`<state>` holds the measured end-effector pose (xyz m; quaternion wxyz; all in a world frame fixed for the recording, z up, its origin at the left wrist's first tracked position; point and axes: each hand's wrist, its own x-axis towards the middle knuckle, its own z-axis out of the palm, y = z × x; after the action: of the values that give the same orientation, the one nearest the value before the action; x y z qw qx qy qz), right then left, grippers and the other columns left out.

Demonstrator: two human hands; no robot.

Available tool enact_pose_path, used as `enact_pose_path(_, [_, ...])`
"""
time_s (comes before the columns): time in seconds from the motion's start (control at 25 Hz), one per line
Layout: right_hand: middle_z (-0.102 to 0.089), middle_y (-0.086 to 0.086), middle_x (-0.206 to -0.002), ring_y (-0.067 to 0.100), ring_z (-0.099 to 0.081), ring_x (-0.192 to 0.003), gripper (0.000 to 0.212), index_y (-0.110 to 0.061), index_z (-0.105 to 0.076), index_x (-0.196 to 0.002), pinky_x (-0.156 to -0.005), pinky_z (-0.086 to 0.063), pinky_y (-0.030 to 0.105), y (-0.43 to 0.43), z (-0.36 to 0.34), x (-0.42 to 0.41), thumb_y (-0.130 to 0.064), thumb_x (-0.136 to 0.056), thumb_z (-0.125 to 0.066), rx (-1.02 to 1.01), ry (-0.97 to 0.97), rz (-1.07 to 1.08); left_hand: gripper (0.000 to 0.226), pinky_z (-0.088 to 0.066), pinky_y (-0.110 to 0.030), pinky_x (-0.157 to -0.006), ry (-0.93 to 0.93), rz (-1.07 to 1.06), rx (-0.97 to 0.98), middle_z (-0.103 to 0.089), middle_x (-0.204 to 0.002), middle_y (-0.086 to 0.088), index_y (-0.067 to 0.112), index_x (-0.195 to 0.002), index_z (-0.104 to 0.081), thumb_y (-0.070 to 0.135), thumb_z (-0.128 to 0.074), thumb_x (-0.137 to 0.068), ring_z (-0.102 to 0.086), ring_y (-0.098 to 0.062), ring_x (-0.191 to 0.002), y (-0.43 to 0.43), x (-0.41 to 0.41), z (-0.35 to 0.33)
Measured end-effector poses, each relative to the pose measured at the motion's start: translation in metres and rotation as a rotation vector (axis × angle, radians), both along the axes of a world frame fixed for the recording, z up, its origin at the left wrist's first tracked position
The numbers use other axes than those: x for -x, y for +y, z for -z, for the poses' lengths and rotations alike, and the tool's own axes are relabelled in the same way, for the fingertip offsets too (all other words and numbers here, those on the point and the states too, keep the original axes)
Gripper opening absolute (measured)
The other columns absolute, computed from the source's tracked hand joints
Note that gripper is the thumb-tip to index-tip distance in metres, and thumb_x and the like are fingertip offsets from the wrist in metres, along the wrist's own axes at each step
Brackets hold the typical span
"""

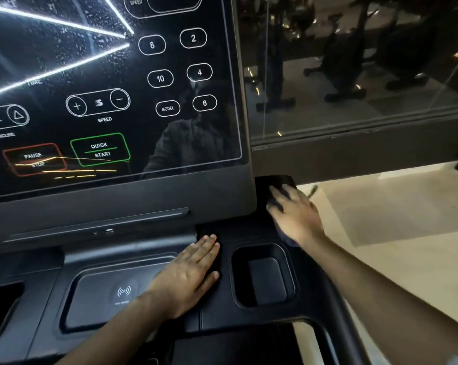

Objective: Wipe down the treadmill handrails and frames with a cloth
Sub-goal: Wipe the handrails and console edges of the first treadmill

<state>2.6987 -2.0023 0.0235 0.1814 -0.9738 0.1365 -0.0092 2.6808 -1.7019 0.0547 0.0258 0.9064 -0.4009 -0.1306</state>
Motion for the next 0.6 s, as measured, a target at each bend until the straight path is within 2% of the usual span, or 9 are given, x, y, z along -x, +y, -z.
enact_pose_path(0.04, [-0.024,-0.002,-0.164,0.029,-0.021,-0.149,0.064,-0.042,-0.029,-0.153,-0.115,-0.028,0.048,0.009,0.0,-0.003,-0.062,-0.093,-0.036,-0.012,0.061,0.094,0.087,0.013,-0.022,-0.118,-0.004,-0.007,-0.007,0.017,-0.158,0.008,0.021,-0.155,0.003,0.065,0.01,-0.081,0.021,-0.005,-0.146,0.0,0.001,-0.001])
enact_pose_path(0.08, [-0.026,-0.001,-0.163,0.03,-0.022,-0.148,0.064,-0.041,-0.03,-0.152,-0.115,-0.027,0.048,0.025,0.001,-0.001,-0.062,-0.093,-0.037,0.08,0.039,0.034,0.087,0.013,-0.022,-0.118,-0.005,-0.012,-0.01,0.017,-0.158,0.008,0.02,-0.155,0.003,0.066,0.01,-0.081,0.021,-0.005,-0.146,0.0,0.001,-0.001])
enact_pose_path(0.2, [-0.053,-0.006,-0.147,0.026,-0.045,-0.13,0.056,-0.044,-0.042,-0.146,-0.107,-0.038,0.046,0.057,0.01,0.021,-0.059,-0.093,-0.04,0.268,-0.285,-0.655,0.084,0.013,-0.02,-0.117,-0.001,0.005,-0.005,0.01,-0.159,0.007,0.017,-0.155,-0.004,0.065,0.005,-0.087,0.014,-0.008,-0.148,0.001,0.0,0.003])
enact_pose_path(0.24, [-0.054,-0.008,-0.145,0.023,-0.049,-0.127,0.054,-0.045,-0.042,-0.146,-0.105,-0.041,0.045,0.048,0.007,0.016,-0.06,-0.094,-0.04,0.29,-0.305,-0.77,0.081,0.012,-0.02,-0.117,-0.005,0.007,0.013,0.005,-0.16,0.006,0.016,-0.155,-0.008,0.064,0.001,-0.09,0.009,-0.01,-0.149,0.001,-0.001,0.004])
enact_pose_path(0.28, [-0.052,-0.008,-0.147,0.022,-0.048,-0.13,0.053,-0.045,-0.042,-0.146,-0.105,-0.041,0.044,0.034,0.003,-0.001,-0.06,-0.095,-0.039,0.287,-0.264,-0.762,0.079,0.011,-0.02,-0.117,-0.011,0.01,0.03,0.001,-0.16,0.005,0.016,-0.155,-0.011,0.063,-0.002,-0.092,0.006,-0.011,-0.15,0.002,-0.003,0.005])
enact_pose_path(0.4, [-0.029,-0.005,-0.162,0.025,-0.027,-0.146,0.056,-0.045,-0.034,-0.149,-0.112,-0.031,0.046,0.01,-0.007,-0.046,-0.06,-0.096,-0.036,0.102,0.013,-0.168,0.079,0.009,-0.022,-0.118,-0.013,0.023,0.02,0.002,-0.161,0.004,0.018,-0.156,-0.011,0.065,-0.001,-0.092,0.009,-0.008,-0.149,0.0,-0.004,0.007])
enact_pose_path(0.44, [-0.026,-0.005,-0.163,0.028,-0.024,-0.147,0.057,-0.044,-0.032,-0.15,-0.111,-0.028,0.048,0.015,-0.004,-0.049,-0.059,-0.094,-0.034,0.097,0.006,-0.07,0.08,0.009,-0.023,-0.119,-0.011,0.024,0.008,0.004,-0.161,0.004,0.019,-0.156,-0.009,0.065,0.001,-0.091,0.011,-0.006,-0.148,-0.004,-0.004,0.007])
enact_pose_path(0.48, [-0.027,-0.004,-0.162,0.029,-0.023,-0.146,0.058,-0.042,-0.035,-0.148,-0.111,-0.027,0.049,0.026,-0.002,-0.045,-0.059,-0.093,-0.032,0.121,-0.054,-0.132,0.08,0.01,-0.024,-0.119,-0.01,0.029,-0.01,0.008,-0.161,0.005,0.02,-0.156,-0.006,0.065,0.001,-0.091,0.014,-0.005,-0.148,-0.009,-0.006,0.005])
enact_pose_path(0.6, [-0.032,-0.004,-0.16,0.024,-0.026,-0.147,0.054,-0.034,-0.046,-0.145,-0.112,-0.03,0.042,0.018,-0.004,-0.037,-0.056,-0.097,-0.038,0.145,-0.113,-0.546,0.076,0.016,-0.023,-0.118,0.0,0.059,-0.037,0.015,-0.159,0.008,0.021,-0.156,0.0,0.061,-0.001,-0.091,0.018,-0.004,-0.147,-0.024,-0.015,0.0])
